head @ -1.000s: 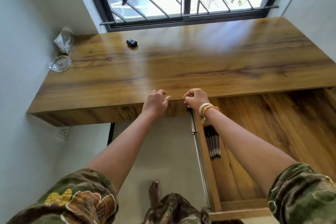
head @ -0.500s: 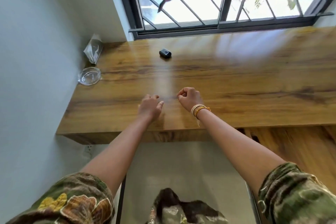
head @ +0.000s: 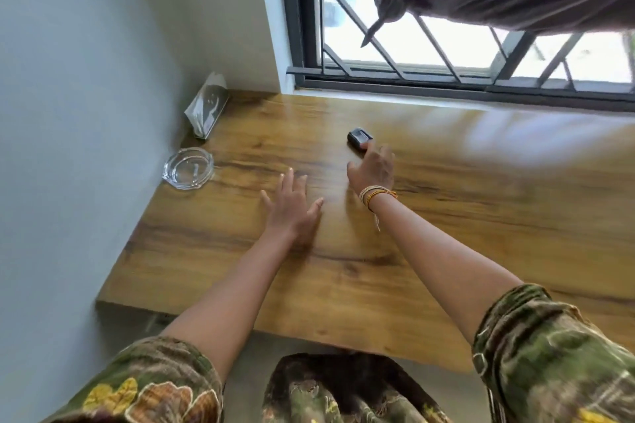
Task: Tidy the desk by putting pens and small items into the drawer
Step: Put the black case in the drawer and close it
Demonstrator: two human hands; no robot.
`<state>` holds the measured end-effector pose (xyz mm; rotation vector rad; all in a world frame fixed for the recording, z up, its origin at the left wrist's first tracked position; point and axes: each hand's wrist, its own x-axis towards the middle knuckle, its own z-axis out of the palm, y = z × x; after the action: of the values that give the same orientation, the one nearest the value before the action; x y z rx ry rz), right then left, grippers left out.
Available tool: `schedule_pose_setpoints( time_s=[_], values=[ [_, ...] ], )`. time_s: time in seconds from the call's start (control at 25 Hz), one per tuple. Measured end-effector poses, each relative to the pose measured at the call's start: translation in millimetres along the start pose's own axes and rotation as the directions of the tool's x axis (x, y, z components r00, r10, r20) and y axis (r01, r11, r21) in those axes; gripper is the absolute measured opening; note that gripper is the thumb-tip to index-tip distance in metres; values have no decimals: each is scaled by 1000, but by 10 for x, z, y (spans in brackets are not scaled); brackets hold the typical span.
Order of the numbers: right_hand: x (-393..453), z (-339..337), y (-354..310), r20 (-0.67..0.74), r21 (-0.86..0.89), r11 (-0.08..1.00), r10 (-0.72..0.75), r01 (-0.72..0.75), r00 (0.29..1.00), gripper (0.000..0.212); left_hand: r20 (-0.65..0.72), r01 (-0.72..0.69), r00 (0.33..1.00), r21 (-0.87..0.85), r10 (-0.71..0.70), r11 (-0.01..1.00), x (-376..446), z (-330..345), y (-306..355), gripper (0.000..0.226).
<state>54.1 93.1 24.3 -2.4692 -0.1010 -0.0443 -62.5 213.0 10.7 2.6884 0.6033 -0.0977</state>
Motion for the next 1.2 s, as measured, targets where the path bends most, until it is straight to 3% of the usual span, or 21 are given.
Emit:
schedule_pose_setpoints(
  time_s=[0.12, 0.2, 0.28, 0.44, 0.76, 1.2],
  values=[
    [404, 116, -56, 53, -151, 988, 35, -27, 998, 69, 40, 43, 998, -46, -41, 998, 292, -1, 32, 75],
    [595, 189, -38, 123, -208, 978, 62, -36, 990, 75, 131, 65, 989, 23, -67, 998, 397, 28, 11, 83],
    [701, 252, -2, 151, -255, 967, 34, 5, 988, 66, 214, 42, 974, 137, -71, 990, 443, 57, -24, 87],
    [732, 297, 70, 161, -323, 932, -117, 164, 980, 47, 287, 28, 955, 180, -80, 983, 490, 56, -42, 87],
    [238, 68, 175, 154, -45, 986, -154, 163, 976, 43, 315, -3, 947, 205, -63, 979, 312, -137, 14, 86],
    [-1415, -494, 621, 155, 134, 991, -49, 28, 987, 42, 323, -41, 946, 106, 5, 994, -1238, 26, 129, 78]
  ],
)
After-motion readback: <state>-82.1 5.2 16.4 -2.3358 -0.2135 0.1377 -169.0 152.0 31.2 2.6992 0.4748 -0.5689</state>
